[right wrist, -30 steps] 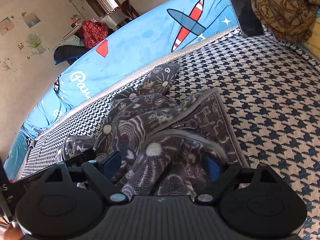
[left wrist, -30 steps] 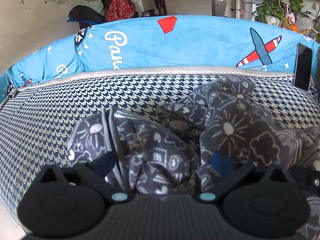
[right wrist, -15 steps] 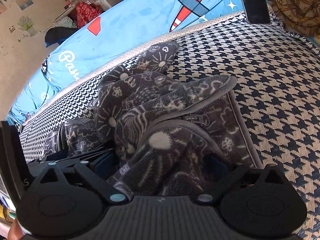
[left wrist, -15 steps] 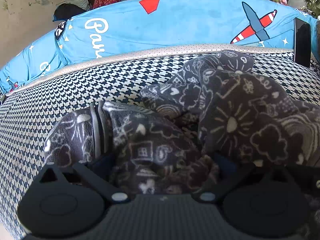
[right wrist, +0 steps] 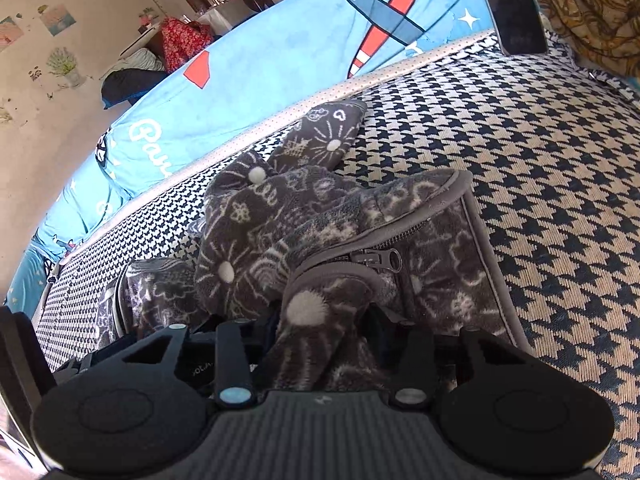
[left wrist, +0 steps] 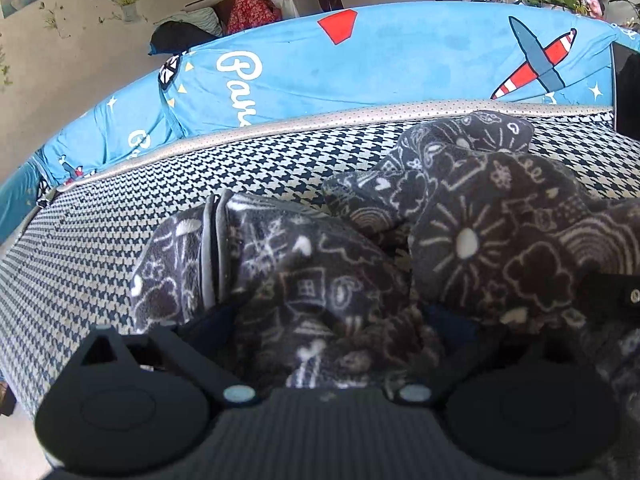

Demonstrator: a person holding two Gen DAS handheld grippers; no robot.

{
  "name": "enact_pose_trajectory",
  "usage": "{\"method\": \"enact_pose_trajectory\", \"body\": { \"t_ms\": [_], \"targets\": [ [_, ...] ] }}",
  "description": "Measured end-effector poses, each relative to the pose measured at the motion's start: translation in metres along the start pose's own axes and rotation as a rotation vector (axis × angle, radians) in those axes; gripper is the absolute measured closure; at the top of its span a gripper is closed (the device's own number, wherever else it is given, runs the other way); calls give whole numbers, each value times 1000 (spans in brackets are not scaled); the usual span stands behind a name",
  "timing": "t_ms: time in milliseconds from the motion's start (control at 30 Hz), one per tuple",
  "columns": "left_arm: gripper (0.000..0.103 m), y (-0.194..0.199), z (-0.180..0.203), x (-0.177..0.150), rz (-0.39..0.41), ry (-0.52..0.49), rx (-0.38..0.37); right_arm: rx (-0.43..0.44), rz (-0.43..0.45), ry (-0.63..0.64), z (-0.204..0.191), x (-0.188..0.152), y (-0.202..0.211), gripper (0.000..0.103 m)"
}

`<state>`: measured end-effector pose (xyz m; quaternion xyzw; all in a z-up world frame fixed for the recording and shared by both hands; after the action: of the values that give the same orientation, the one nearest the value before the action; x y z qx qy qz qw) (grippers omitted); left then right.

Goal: Fold clothes

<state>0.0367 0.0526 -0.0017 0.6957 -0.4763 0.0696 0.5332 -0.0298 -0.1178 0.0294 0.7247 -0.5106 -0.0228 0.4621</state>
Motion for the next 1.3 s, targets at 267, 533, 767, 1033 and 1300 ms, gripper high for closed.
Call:
{"method": "enact_pose_trajectory", "body": {
  "t_ms": [267, 533, 767, 1033, 1300],
  "targets": [
    [0, 20, -17, -15, -41, 93, 82, 114, 88, 150, -28, -6, 10, 77],
    [0, 37, -39, -24, -87, 196, 39, 240, 147, 231, -54, -12, 22, 79],
    [2, 49, -43, -27, -124, 283, 9, 324, 188, 252, -70, -13, 33, 81],
    [3, 54, -30, -18, -119, 278, -3, 360, 269, 198, -73, 4, 43, 84],
    [4, 58, -24, -14, -97, 254, -53, 240, 286, 134, -62, 16, 36, 62]
  ]
}}
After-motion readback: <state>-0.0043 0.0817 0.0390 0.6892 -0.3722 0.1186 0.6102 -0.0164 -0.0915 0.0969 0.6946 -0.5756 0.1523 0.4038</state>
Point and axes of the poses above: each gripper's, at about its wrist camera, not at the fingertips, and y roughly against the way its jaws point, z to its right, x to its top, the point moved 1 cm from there along -y, roughly the way its jaws point, and after that the axes turned 15 degrees about -y, right-handed, at the moved point
